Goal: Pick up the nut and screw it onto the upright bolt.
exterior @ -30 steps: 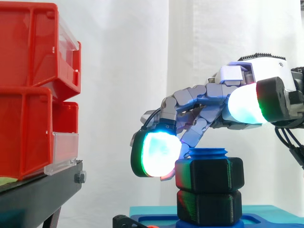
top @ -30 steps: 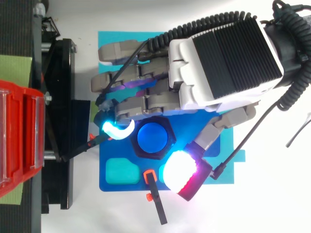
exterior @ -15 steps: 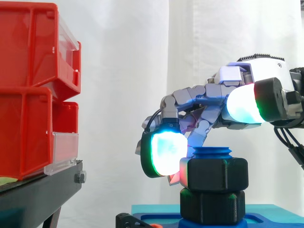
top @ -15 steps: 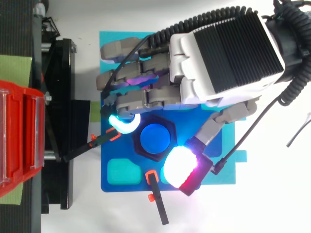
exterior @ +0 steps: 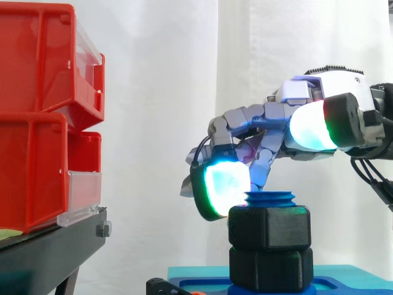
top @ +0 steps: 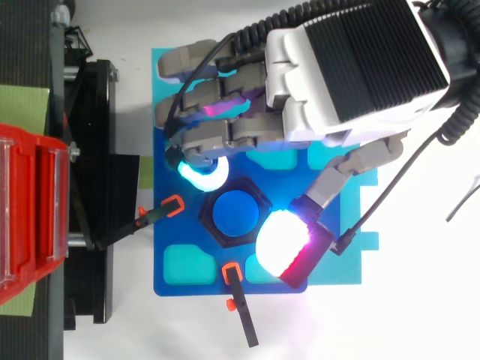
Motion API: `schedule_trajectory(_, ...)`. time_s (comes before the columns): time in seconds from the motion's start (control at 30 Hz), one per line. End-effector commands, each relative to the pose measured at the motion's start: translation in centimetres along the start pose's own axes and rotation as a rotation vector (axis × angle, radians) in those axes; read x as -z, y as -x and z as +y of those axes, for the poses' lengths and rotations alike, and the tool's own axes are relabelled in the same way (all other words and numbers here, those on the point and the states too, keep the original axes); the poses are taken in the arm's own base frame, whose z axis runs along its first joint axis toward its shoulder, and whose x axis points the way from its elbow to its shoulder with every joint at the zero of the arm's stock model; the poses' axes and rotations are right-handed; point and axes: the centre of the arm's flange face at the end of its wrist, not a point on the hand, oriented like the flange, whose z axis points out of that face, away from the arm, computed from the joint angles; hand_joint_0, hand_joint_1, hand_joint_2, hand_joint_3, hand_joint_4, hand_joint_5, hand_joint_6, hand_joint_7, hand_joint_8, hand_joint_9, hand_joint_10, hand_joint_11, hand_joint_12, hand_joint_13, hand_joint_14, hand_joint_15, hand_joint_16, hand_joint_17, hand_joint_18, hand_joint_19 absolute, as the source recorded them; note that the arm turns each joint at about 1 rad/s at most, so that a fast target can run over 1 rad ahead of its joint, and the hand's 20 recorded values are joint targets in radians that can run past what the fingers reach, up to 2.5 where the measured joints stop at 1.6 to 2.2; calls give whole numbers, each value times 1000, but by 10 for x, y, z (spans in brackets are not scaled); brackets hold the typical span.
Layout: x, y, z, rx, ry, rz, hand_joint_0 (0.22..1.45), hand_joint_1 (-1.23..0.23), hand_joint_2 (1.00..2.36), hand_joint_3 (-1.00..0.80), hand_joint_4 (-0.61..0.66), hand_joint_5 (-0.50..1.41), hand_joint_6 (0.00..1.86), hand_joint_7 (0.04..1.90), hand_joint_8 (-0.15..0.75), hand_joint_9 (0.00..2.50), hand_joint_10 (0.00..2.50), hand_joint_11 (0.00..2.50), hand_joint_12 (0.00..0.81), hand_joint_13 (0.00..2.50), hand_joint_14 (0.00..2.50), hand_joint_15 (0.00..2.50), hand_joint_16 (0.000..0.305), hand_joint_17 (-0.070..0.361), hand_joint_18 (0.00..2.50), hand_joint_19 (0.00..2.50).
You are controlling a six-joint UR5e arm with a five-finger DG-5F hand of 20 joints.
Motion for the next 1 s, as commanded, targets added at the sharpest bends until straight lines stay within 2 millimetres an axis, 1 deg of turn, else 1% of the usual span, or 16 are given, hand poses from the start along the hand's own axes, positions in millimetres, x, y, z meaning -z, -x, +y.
schedule_trajectory(0.0,1,3,-2,2,3,-3,524,-220,1000,-500,128,37,541,1427,287,1136,1,0,262,571,0,0,30,67,304,0)
schedule_trajectory(0.07,1,3,-3,2,3,-3,526,-229,1000,-500,112,49,542,1408,273,1207,1,0,251,630,0,0,28,64,354,0)
schedule_trajectory(0.13,2,4,-4,3,0,-5,527,-231,1000,-500,117,51,540,1408,272,1218,0,0,247,643,0,0,28,63,376,0)
schedule_trajectory(0.17,2,4,-4,3,0,-5,527,-232,1000,-500,127,49,500,1469,276,1207,1,0,248,642,0,0,28,62,376,0)
schedule_trajectory(0.3,4,6,-6,4,3,-5,523,-226,1000,-500,172,-20,504,1263,285,1069,0,0,266,586,0,0,30,66,333,0)
schedule_trajectory(0.33,4,7,-7,5,7,-5,520,-227,1000,-500,207,-51,504,1147,284,1033,0,0,268,567,0,0,31,69,319,0)
schedule_trajectory(0.4,4,8,-7,6,9,-8,516,-226,1000,-500,228,-71,504,1063,280,1007,0,0,273,544,0,0,31,70,310,0)
schedule_trajectory(0.47,4,16,-10,15,18,-19,513,-226,1000,-500,244,-94,504,966,280,955,0,0,280,513,0,0,33,73,283,0)
schedule_trajectory(0.6,8,22,-16,30,26,-28,503,-227,1000,-500,228,-122,503,835,277,904,0,0,291,473,0,0,35,78,230,0)
schedule_trajectory(0.63,10,24,-19,32,25,-31,500,-227,1000,-500,212,-136,503,778,267,866,0,0,293,446,0,0,36,80,222,0)
schedule_trajectory(0.8,11,26,-20,36,30,-31,485,-226,1000,-500,178,-167,502,673,249,752,0,0,306,365,0,0,39,88,125,0)
schedule_trajectory(0.97,5,19,-12,38,33,-25,469,-188,1000,-500,146,-184,501,622,236,619,0,0,318,221,0,0,42,95,0,0)
